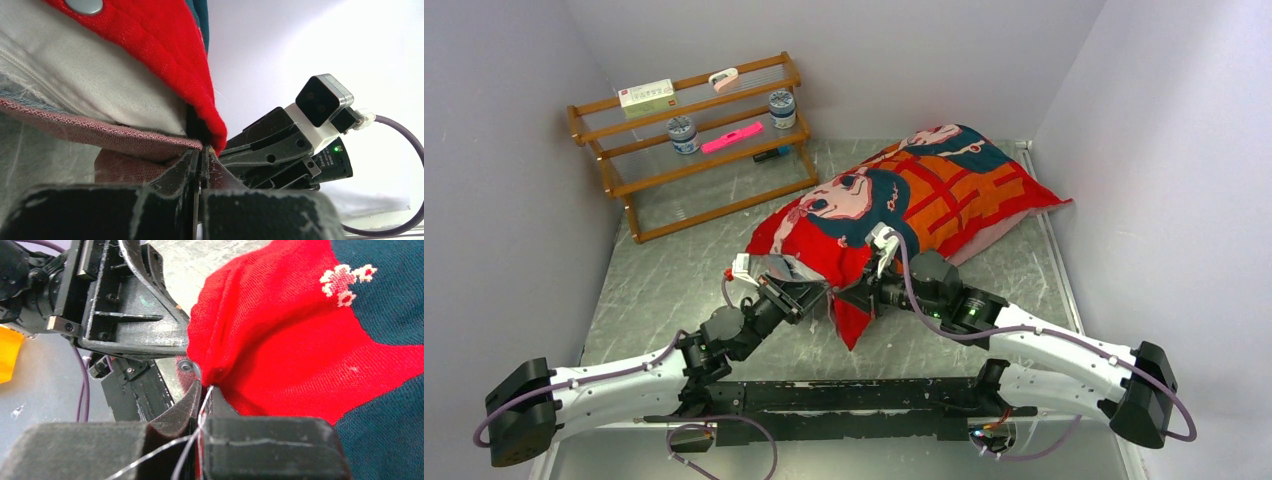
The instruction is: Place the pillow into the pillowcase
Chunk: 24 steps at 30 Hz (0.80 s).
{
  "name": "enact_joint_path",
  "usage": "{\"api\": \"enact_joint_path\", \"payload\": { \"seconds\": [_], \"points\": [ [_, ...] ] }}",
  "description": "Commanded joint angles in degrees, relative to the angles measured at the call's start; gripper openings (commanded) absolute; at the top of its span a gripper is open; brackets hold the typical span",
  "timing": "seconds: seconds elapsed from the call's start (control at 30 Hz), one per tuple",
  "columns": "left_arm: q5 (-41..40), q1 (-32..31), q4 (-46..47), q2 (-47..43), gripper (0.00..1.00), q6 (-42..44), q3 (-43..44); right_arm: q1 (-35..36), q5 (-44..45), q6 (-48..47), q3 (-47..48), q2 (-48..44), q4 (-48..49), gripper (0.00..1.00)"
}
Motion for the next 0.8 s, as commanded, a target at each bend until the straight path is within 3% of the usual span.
{"api": "enact_joint_path", "payload": {
  "seconds": [0.0, 0.43, 0.77],
  "points": [
    [1.54, 0.27, 11.26, -0.67, 0.05, 0.46, -0.10, 0.03, -7.80, 1.62, -1.00, -1.19, 6.77, 0.00],
    [1.99, 1.06, 13.03, -1.12, 0.05, -0.21, -1.32, -3.11, -16.61, 3.65, -3.18, -1.49, 9.20, 0.00],
    [2.62, 1.15, 16.82, 0.20, 0.05, -2.44, -2.74, -4.17, -15.96, 4.64, -0.41, 3.68, 7.22, 0.00]
  ]
}}
